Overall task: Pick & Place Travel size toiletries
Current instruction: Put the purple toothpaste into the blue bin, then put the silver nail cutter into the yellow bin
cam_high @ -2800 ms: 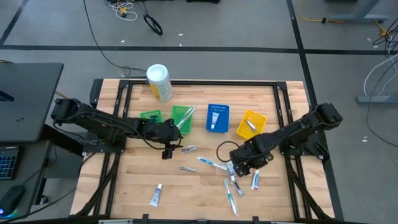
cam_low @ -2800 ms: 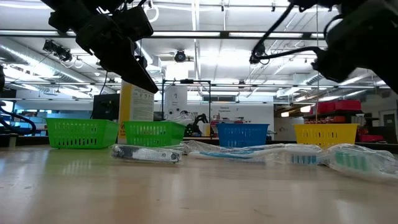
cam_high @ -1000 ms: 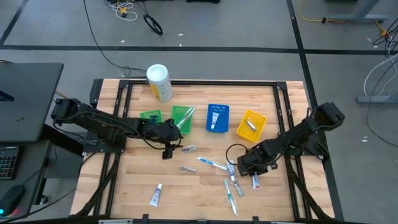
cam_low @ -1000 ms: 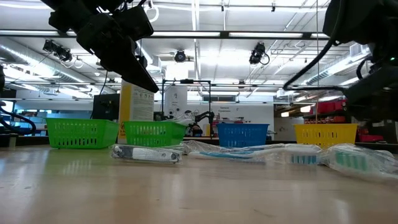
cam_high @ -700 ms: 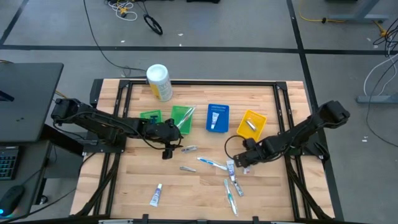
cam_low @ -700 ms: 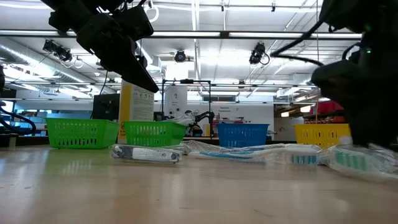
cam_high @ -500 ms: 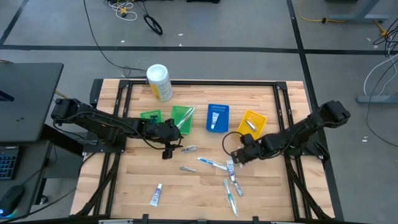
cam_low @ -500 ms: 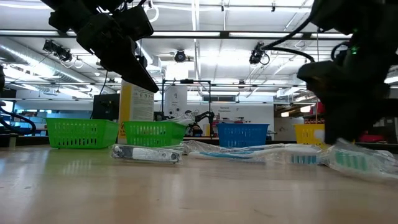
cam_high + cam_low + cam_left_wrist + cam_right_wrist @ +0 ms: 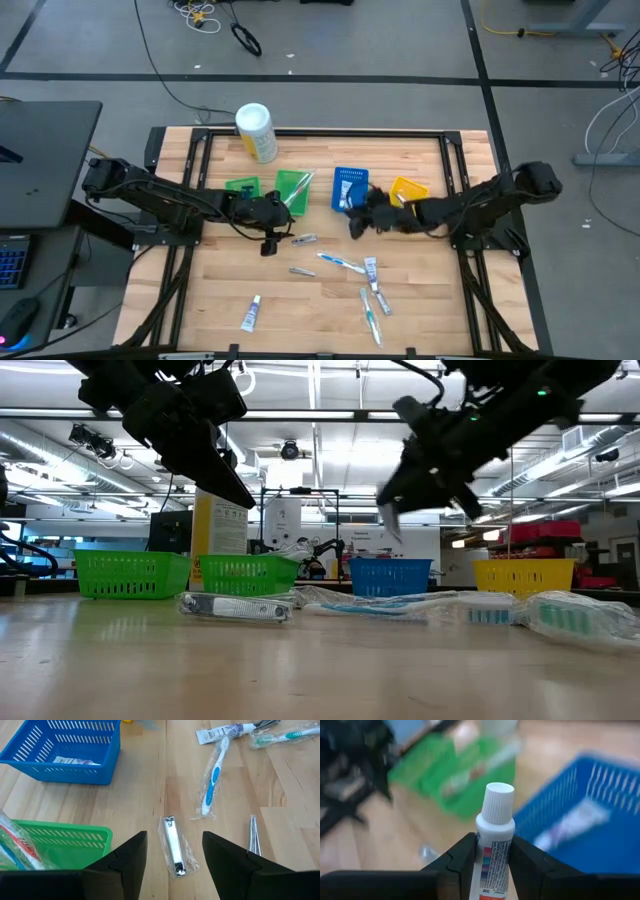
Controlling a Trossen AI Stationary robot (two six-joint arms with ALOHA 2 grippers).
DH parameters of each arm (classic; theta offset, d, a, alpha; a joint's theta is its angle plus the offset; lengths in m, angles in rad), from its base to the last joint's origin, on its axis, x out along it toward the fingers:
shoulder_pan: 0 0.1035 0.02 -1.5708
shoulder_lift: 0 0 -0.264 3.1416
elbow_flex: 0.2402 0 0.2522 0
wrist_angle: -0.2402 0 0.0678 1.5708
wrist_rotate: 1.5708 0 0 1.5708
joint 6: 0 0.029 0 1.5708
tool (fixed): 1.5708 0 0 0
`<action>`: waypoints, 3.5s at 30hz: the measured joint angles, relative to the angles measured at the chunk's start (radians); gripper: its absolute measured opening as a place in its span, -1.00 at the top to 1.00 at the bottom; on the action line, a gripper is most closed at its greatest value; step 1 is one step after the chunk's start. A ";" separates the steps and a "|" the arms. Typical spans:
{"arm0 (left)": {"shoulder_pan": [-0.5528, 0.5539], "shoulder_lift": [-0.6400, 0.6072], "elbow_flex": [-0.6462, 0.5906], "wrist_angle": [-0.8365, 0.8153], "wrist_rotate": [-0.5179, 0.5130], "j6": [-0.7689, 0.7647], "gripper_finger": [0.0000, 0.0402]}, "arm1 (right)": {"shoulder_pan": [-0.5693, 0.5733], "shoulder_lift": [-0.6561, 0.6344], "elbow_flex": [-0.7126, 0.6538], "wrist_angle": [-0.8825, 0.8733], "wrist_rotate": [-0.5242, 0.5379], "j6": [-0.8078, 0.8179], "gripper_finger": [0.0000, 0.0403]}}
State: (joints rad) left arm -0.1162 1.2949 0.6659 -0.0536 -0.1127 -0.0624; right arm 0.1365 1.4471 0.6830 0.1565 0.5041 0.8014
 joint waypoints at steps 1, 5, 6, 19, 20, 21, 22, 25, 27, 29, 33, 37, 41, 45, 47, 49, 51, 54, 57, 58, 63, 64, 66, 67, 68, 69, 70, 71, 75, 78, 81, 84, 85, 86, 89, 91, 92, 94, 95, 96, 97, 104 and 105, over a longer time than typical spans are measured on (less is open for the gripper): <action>0.000 0.000 0.000 0.000 0.000 0.000 0.00 | -0.026 0.000 0.000 0.038 0.005 -0.033 0.42; 0.000 0.000 0.000 0.000 -0.002 0.001 0.00 | -0.137 -0.001 0.000 0.106 0.015 -0.141 0.42; 0.000 0.000 0.000 0.000 -0.002 0.001 0.00 | -0.161 -0.001 0.001 0.095 0.015 -0.159 0.42; 0.000 0.000 0.000 0.003 -0.021 0.018 0.00 | -0.297 0.043 0.001 -0.102 -0.167 -0.213 0.42; 0.000 0.000 0.000 0.003 -0.025 0.018 0.00 | -0.300 0.043 0.001 -0.109 -0.168 -0.223 0.41; 0.000 0.000 0.000 0.003 -0.025 0.018 0.00 | -0.303 0.043 0.001 -0.113 -0.171 -0.225 0.39; 0.000 0.000 0.000 0.003 -0.026 0.018 0.00 | -0.306 0.043 0.001 -0.115 -0.179 -0.227 0.37; 0.000 0.000 0.000 0.003 -0.029 0.018 0.00 | -0.315 0.043 0.001 -0.115 -0.235 -0.247 0.27; 0.000 0.000 0.000 0.003 -0.033 0.018 0.00 | -0.319 0.043 0.001 -0.115 -0.274 -0.267 0.18; 0.000 0.000 0.000 0.003 -0.033 0.018 0.00 | -0.320 0.043 0.001 -0.117 -0.287 -0.290 0.08; 0.000 0.000 0.000 0.003 -0.033 0.017 0.00 | -0.319 0.043 0.001 -0.127 -0.254 -0.313 -0.11; 0.000 0.000 0.000 0.003 -0.033 0.016 0.00 | -0.319 0.043 0.001 -0.104 -0.237 -0.358 -0.18; 0.000 0.000 0.000 0.007 -0.033 0.012 0.00 | -0.309 0.042 0.001 -0.050 -0.237 -0.385 -0.18; 0.000 0.000 0.000 0.013 -0.032 0.010 0.00 | -0.292 0.024 0.001 -0.014 -0.237 -0.410 -0.18; 0.000 0.000 0.000 0.015 -0.032 0.010 0.00 | -0.281 0.012 0.001 -0.017 -0.243 -0.411 -0.18; 0.000 0.000 0.000 0.018 -0.032 0.010 0.00 | -0.267 0.000 0.001 -0.016 -0.244 -0.411 -0.18; 0.000 0.000 0.000 0.018 -0.032 0.009 0.00 | -0.249 -0.008 0.001 -0.016 -0.244 -0.411 -0.18; 0.000 0.000 0.000 0.018 -0.032 -0.010 0.00 | -0.216 -0.011 0.001 -0.017 -0.247 -0.410 -0.18; 0.000 0.000 0.000 0.018 -0.032 -0.013 0.00 | -0.182 -0.012 0.001 -0.017 -0.256 -0.411 -0.18; 0.000 0.000 0.000 0.018 -0.032 -0.013 0.00 | -0.172 -0.012 0.002 -0.017 -0.272 -0.411 -0.18; 0.000 0.000 0.000 0.019 -0.032 -0.013 0.00 | -0.109 -0.012 0.001 -0.017 -0.331 -0.419 -0.18; 0.000 0.000 0.000 0.019 -0.032 -0.013 0.00 | -0.094 -0.012 0.001 -0.017 -0.333 -0.420 -0.18; 0.000 0.000 0.000 0.019 -0.032 -0.013 0.00 | -0.067 -0.012 0.002 -0.017 -0.333 -0.421 -0.18; 0.000 0.000 0.000 0.019 -0.032 -0.013 0.00 | -0.055 -0.012 0.002 -0.017 -0.333 -0.421 -0.18; 0.000 0.000 0.000 0.019 -0.032 -0.013 0.00 | -0.044 -0.012 0.001 -0.017 -0.333 -0.421 -0.18; 0.000 0.000 0.000 0.019 -0.032 -0.013 0.00 | -0.033 -0.012 0.001 -0.017 -0.333 -0.421 -0.18; 0.000 0.000 0.000 0.019 -0.032 -0.013 0.00 | -0.022 -0.012 0.002 -0.017 -0.333 -0.421 -0.18; 0.000 0.000 0.000 0.019 -0.032 -0.013 0.00 | -0.012 -0.012 0.001 -0.017 -0.333 -0.422 -0.18; 0.000 0.000 0.000 0.019 -0.032 -0.013 0.00 | 0.027 -0.012 0.001 -0.017 -0.376 -0.417 -0.18; 0.000 0.000 0.000 0.019 -0.032 -0.024 0.00 | 0.058 -0.012 0.001 -0.018 -0.442 -0.329 -0.18; 0.000 0.000 0.000 0.019 -0.032 -0.039 0.00 | 0.098 -0.012 0.002 -0.032 -0.526 -0.212 -0.18; 0.000 0.000 0.000 0.019 -0.032 -0.039 0.00 | 0.153 -0.012 0.002 -0.070 -0.600 -0.056 -0.18; 0.000 0.000 0.000 0.019 -0.032 -0.039 0.00 | 0.171 -0.012 0.002 -0.087 -0.614 0.011 -0.18; 0.000 0.000 0.000 0.019 -0.032 -0.039 0.00 | 0.190 -0.012 0.002 -0.107 -0.620 0.078 -0.18; 0.000 0.000 0.000 0.019 -0.032 -0.039 0.00 | 0.256 -0.012 0.002 -0.166 -0.621 0.263 -0.15; 0.000 0.000 0.000 0.019 -0.033 -0.039 0.00 | 0.302 -0.012 0.002 -0.189 -0.636 0.382 -0.11; 0.000 0.000 0.000 0.019 -0.033 -0.037 0.00 | 0.323 -0.012 0.002 -0.199 -0.640 0.445 -0.09; 0.000 0.000 0.000 0.027 -0.033 -0.027 0.00 | 0.364 -0.012 0.011 -0.234 -0.647 0.561 -0.06; 0.000 0.000 0.000 0.035 -0.034 -0.018 0.00 | 0.381 -0.012 0.023 -0.259 -0.656 0.607 -0.05; 0.000 0.000 0.000 0.047 -0.039 -0.006 0.00 | 0.396 -0.012 0.039 -0.290 -0.669 0.653 -0.05; 0.000 0.000 0.000 0.065 -0.047 0.007 0.00 | 0.409 -0.012 0.055 -0.327 -0.687 0.696 -0.05; 0.000 0.000 0.000 0.184 -0.094 0.152 0.00 | 0.454 0.021 0.124 -0.524 -0.750 0.857 -0.04; 0.000 0.000 0.000 0.198 -0.097 0.172 0.00 | 0.454 0.040 0.133 -0.525 -0.753 0.858 -0.04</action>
State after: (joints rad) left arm -0.1162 1.2945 0.6662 0.1440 -0.2099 0.1100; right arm 0.5907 1.4868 0.8156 -0.3683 -0.2486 1.6599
